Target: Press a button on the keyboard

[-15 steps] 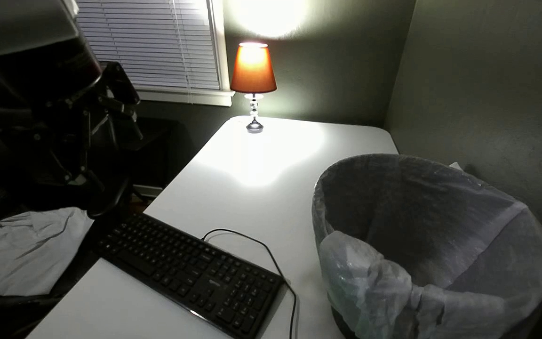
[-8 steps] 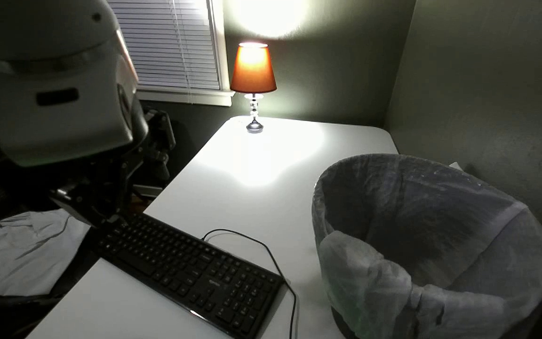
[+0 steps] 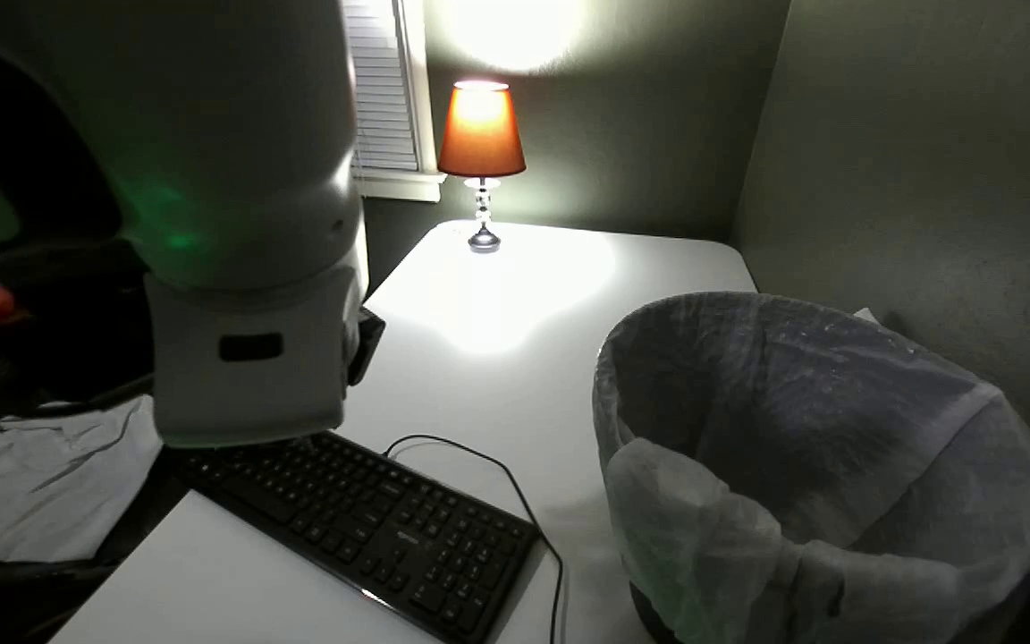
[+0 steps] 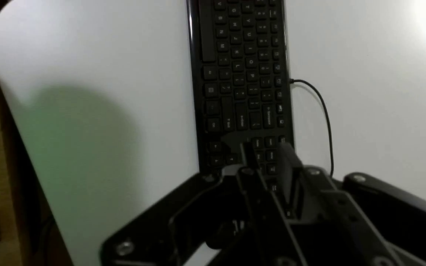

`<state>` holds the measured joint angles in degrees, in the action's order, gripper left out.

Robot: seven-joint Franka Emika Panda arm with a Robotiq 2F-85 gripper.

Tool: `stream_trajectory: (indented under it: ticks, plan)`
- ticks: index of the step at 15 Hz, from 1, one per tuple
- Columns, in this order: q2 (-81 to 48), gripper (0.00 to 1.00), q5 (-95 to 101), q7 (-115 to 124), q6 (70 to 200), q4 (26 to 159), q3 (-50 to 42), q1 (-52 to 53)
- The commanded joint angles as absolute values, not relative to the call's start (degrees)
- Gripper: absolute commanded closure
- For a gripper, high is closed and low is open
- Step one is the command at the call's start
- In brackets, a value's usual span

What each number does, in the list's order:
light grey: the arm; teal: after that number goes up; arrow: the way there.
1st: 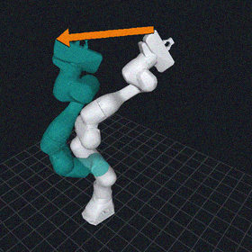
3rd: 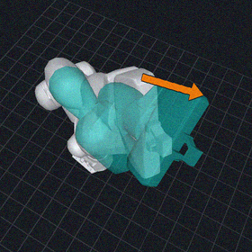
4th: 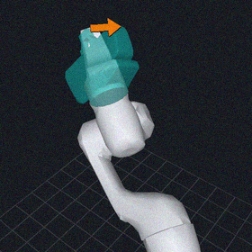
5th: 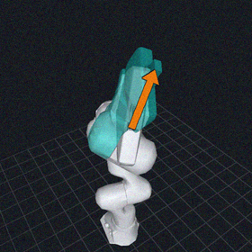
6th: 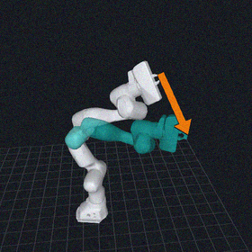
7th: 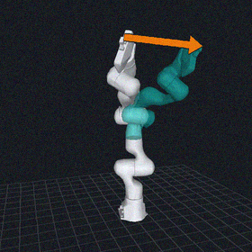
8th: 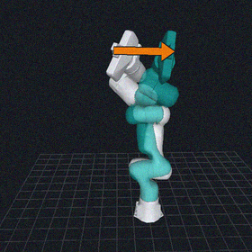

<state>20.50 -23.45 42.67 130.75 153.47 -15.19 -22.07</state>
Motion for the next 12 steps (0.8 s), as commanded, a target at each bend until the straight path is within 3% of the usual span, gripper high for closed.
stream_trajectory:
  ticks: [1, 12]
  plan:
    - [13.78, 1.00, -26.19, 40.78, 130.68, 150.21, -16.68, -21.22]
    - [2.54, 1.00, -22.08, 37.19, 133.14, 146.53, -17.26, -21.46]
